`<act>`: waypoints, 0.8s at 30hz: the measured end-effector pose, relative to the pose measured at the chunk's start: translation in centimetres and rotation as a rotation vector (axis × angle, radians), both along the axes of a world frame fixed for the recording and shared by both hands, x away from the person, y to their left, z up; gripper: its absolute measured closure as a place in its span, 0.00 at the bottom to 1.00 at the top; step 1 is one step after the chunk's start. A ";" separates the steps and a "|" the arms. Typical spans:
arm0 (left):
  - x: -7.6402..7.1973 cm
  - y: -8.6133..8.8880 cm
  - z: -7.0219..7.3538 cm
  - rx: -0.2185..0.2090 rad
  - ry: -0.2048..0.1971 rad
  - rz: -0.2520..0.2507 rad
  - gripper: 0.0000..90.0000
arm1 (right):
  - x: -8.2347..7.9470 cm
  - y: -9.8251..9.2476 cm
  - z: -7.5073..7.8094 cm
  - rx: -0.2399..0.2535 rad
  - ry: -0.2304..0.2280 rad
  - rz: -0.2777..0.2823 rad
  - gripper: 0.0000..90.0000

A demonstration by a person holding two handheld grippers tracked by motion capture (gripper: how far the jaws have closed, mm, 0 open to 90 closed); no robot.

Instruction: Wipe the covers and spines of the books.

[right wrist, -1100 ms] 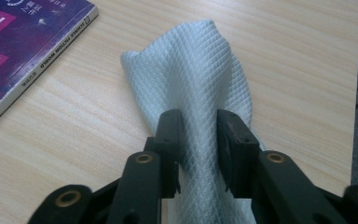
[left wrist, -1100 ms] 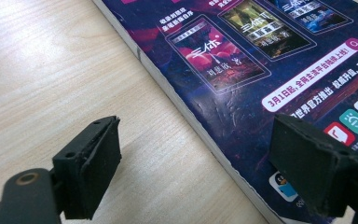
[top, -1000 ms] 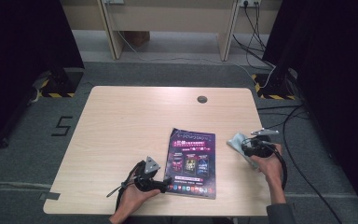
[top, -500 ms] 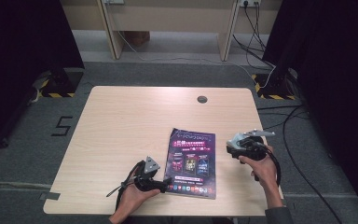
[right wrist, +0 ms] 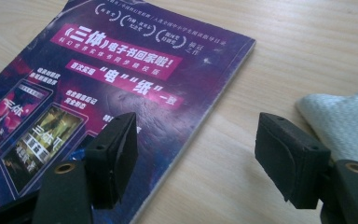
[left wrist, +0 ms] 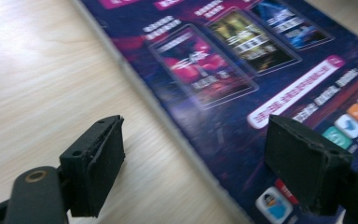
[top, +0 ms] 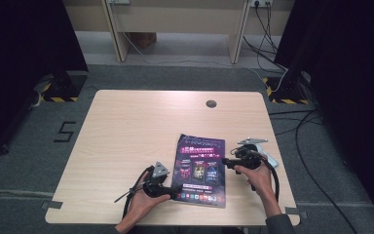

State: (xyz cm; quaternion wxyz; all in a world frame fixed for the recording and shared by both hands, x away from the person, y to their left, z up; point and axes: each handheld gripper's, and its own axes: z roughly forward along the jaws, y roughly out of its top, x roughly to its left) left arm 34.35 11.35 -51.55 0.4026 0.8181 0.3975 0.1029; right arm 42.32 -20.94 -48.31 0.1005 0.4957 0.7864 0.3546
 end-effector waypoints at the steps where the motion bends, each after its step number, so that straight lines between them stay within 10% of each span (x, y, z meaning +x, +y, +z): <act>1: 0.0 0.0 0.0 0.000 0.000 0.000 0.21 | 0.0 0.0 0.0 0.000 0.000 0.000 0.35; 24: 0.2 -1.0 0.0 0.004 -0.003 -0.037 0.25 | 0.8 2.5 -1.9 0.076 0.036 -0.031 0.35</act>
